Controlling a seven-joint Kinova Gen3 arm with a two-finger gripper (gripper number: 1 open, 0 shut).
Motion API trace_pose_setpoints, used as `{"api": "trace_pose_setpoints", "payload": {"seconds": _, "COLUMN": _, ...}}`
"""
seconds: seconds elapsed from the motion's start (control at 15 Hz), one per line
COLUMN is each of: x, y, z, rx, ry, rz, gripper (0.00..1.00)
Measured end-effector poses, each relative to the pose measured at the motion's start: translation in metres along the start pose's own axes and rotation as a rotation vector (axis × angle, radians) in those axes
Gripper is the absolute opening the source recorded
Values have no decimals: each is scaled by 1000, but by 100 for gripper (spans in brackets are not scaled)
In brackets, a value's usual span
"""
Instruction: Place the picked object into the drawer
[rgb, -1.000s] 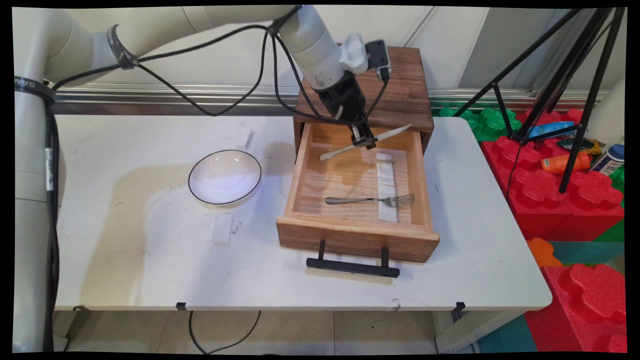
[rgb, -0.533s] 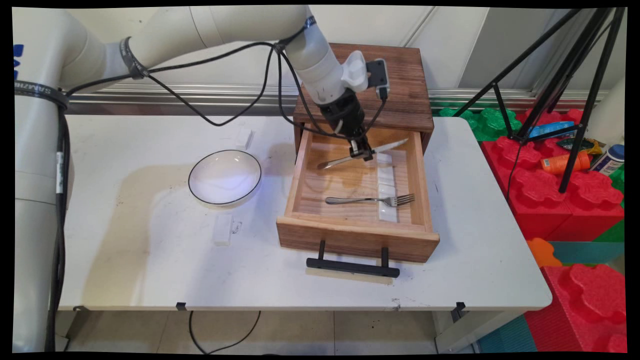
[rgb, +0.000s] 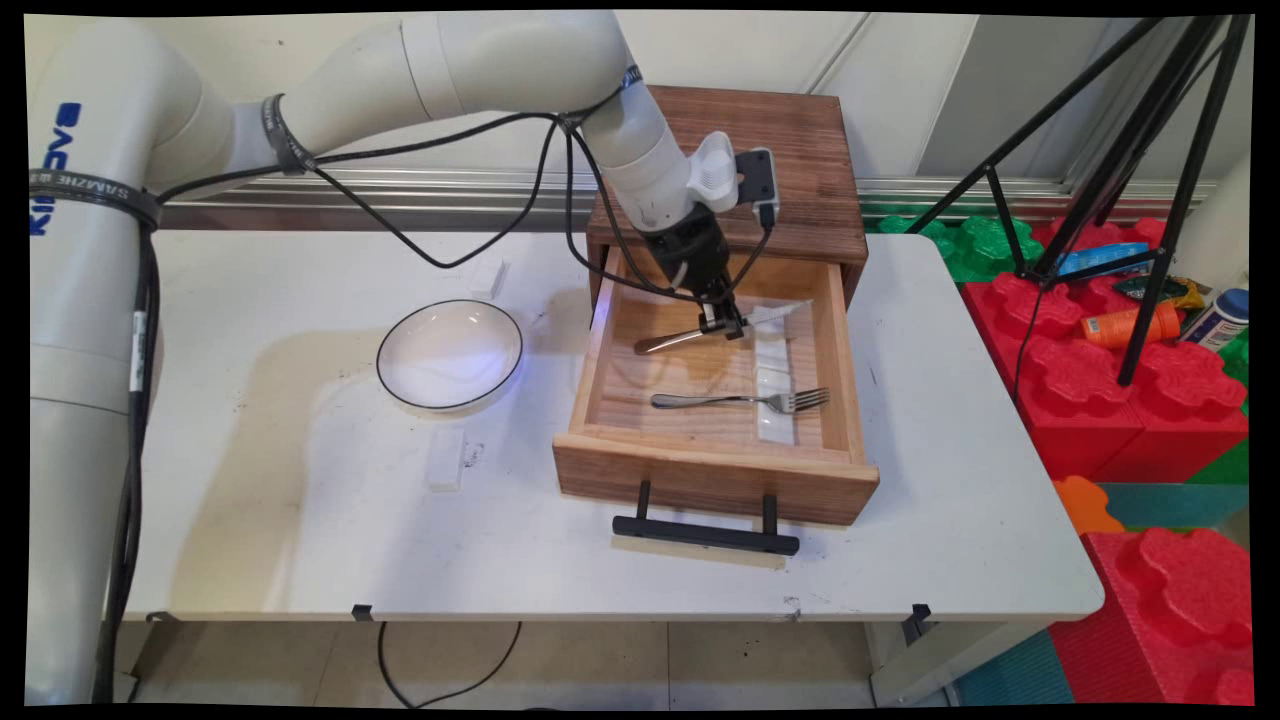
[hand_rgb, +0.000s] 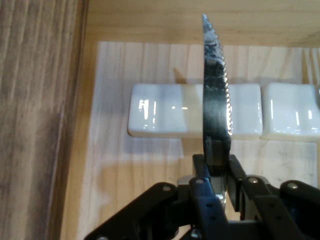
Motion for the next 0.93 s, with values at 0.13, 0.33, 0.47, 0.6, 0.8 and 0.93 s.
{"api": "trace_pose_setpoints", "payload": {"seconds": 0.13, "x": -1, "y": 0, "z": 5, "rx": -2, "ry": -2, "rz": 3, "gripper": 0}}
{"api": "trace_pose_setpoints", "payload": {"seconds": 0.33, "x": -1, "y": 0, "z": 13, "rx": -7, "ry": -6, "rz": 8, "gripper": 0}}
{"api": "trace_pose_setpoints", "payload": {"seconds": 0.47, "x": -1, "y": 0, "z": 17, "rx": -8, "ry": -7, "rz": 10, "gripper": 100}}
{"api": "trace_pose_setpoints", "payload": {"seconds": 0.6, "x": -1, "y": 0, "z": 21, "rx": -9, "ry": -6, "rz": 11, "gripper": 100}}
{"api": "trace_pose_setpoints", "payload": {"seconds": 0.8, "x": -1, "y": -1, "z": 23, "rx": -7, "ry": -3, "rz": 11, "gripper": 100}}
{"api": "trace_pose_setpoints", "payload": {"seconds": 0.93, "x": -1, "y": 0, "z": 23, "rx": -7, "ry": 0, "rz": 9, "gripper": 100}}
